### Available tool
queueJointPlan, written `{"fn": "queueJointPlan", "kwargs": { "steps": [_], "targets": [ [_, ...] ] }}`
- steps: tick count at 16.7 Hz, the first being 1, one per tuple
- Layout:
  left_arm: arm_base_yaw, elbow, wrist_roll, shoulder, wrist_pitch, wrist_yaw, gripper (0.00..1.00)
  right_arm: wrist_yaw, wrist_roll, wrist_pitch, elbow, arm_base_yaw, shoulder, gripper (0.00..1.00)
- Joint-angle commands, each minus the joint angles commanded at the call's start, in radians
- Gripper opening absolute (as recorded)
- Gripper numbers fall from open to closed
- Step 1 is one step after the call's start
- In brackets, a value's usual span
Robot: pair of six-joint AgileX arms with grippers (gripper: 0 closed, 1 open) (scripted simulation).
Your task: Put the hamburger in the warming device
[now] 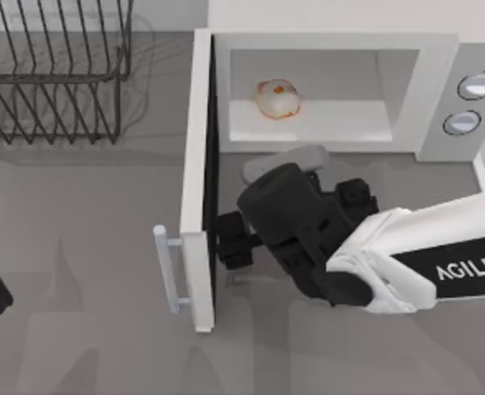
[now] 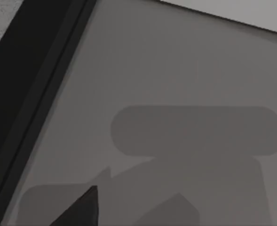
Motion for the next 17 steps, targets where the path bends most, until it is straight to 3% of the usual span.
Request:
{"fn": "queueJointPlan", "kwargs": {
  "steps": [17],
  "targets": [
    [0.000,0.000,0.000,0.000,0.000,0.000,1.00,-0.005,-0.003,-0.370,0.167,-0.002,-0.193,1.00]
  ]
}}
